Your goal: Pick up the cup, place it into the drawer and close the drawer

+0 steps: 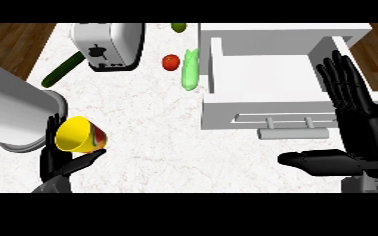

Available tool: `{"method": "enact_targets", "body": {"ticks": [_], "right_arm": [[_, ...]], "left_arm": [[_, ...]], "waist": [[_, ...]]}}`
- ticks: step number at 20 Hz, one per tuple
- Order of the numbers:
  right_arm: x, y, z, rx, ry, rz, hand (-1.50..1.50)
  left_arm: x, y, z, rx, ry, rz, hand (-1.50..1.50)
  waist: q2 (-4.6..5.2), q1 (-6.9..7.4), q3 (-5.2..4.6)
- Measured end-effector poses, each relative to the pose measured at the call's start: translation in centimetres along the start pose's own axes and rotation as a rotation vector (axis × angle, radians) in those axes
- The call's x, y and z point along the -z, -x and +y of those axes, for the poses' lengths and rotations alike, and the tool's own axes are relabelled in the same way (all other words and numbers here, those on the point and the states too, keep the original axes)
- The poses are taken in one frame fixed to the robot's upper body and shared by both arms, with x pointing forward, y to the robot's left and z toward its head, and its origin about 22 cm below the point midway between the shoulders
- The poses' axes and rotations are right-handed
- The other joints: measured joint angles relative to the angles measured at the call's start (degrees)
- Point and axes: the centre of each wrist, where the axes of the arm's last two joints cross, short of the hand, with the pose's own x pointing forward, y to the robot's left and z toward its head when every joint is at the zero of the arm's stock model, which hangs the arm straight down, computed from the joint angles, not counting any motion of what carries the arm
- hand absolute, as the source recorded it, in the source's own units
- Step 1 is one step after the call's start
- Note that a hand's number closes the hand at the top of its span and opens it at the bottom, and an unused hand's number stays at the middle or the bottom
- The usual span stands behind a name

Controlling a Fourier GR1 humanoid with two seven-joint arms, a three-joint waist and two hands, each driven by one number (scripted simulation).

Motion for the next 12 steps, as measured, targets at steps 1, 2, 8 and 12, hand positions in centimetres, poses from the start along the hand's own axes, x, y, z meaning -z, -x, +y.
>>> {"method": "enact_targets", "body": {"ticks": [1,2,8,12], "right_arm": [[0.1,0.0,-0.1,-0.002,-0.001,-0.002,-1.5],[-0.1,-0.1,0.0,-0.002,-0.001,0.002,-1.5],[-0.5,-0.1,-0.4,0.002,-0.011,0.009,-1.5],[0.0,0.2,-0.2,-0.008,-0.003,0.012,-1.5]], "left_arm": [[-0.1,0.1,-0.2,-0.01,0.007,0.001,1.5],[0.1,0.1,-0.6,-0.027,0.012,0.002,1.5],[0.6,0.1,-1.7,-0.1,0.067,0.001,1.5],[1.5,0.0,-3.2,-0.158,0.105,-0.012,1.5]], "waist": [[0.01,-0.03,0.0],[-0.03,-0.06,0.0],[-0.06,-0.21,0.01],[-0.02,-0.01,-0.01]]}}
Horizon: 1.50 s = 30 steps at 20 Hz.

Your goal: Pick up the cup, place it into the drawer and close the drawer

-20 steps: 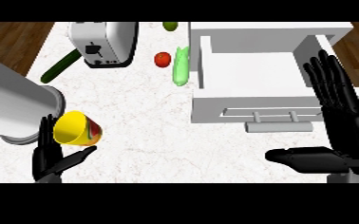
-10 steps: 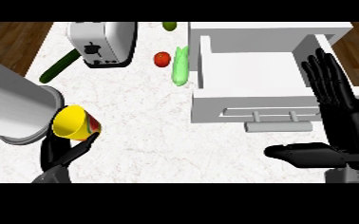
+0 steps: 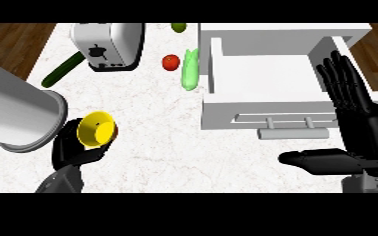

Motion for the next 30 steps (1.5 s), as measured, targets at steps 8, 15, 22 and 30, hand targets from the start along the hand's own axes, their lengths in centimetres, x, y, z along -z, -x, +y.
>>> {"method": "enact_targets", "body": {"ticks": [8,15,22,30], "right_arm": [[0.0,-0.4,-0.6,-0.002,-0.001,-0.009,-1.5],[-0.3,-0.4,-0.8,-0.008,0.001,0.0,-1.5],[-0.5,-0.5,-1.2,-0.013,0.02,0.013,-1.5],[-0.7,-0.6,-1.7,-0.022,0.034,0.016,-1.5]], "left_arm": [[1.9,-0.6,-1.0,-0.021,0.082,-0.019,1.5],[4.3,-1.3,-3.5,-0.039,0.156,-0.104,1.5],[8.0,-3.1,-8.7,-0.07,0.316,-0.195,1.5],[12.0,-8.0,-17.7,-0.052,0.47,-0.299,1.5]], "waist": [[0.09,-0.45,-0.02],[-0.13,-0.06,0.05],[-0.54,0.75,0.18],[-0.7,1.13,0.24]]}}
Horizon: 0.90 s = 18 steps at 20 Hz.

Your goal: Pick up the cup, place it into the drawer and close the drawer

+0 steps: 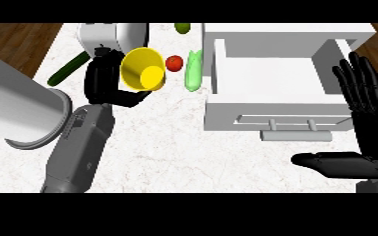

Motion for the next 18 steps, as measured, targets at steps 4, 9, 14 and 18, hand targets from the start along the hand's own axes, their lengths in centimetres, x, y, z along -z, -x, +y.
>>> {"method": "enact_targets", "body": {"ticks": [4,9,14,18], "right_arm": [[-0.3,-0.2,0.0,0.0,0.0,0.002,-1.5],[-0.5,0.0,0.2,0.005,-0.002,-0.001,-1.5],[-0.5,-0.2,-0.5,0.007,-0.007,-0.003,-1.5],[-0.5,0.2,-1.1,0.009,-0.012,-0.003,-1.5]], "left_arm": [[3.6,-2.0,-3.9,0.013,0.058,-0.013,1.5],[7.7,-5.0,-7.8,0.037,0.122,-0.002,1.5],[10.8,-6.5,-12.3,0.086,0.144,0.017,1.5],[12.7,-6.9,-15.5,0.11,0.14,0.049,1.5]], "waist": [[0.02,-0.09,-0.02],[0.15,-0.35,-0.03],[0.29,-0.97,-0.03],[0.44,-1.49,-0.04]]}}
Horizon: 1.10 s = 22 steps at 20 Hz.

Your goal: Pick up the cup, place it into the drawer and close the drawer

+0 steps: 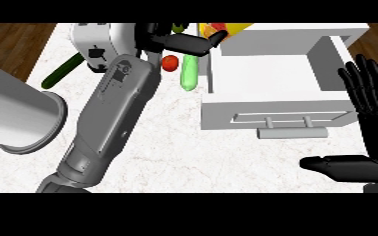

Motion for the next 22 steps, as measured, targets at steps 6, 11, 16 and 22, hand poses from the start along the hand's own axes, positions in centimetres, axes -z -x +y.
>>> {"method": "enact_targets", "body": {"ticks": [6,11,16,22], "right_arm": [[0.4,0.4,-0.3,0.004,-0.007,-0.01,-1.5],[0.7,0.3,-0.7,0.005,-0.014,-0.013,-1.5],[1.1,0.3,-0.6,0.008,-0.019,-0.019,-1.5],[1.5,0.5,-0.5,0.007,-0.031,-0.029,-1.5]], "left_arm": [[1.7,0.3,-2.4,-0.008,-0.006,0.084,1.5],[2.5,1.0,-3.7,0.013,-0.015,0.136,1.5],[2.1,2.1,-4.8,0.042,0.0,0.178,1.5],[1.1,3.5,-5.4,0.118,0.009,0.239,1.5]], "waist": [[0.2,-0.65,0.01],[0.32,-1.05,0.01],[0.45,-1.66,0.02],[0.66,-2.49,0.04]]}}
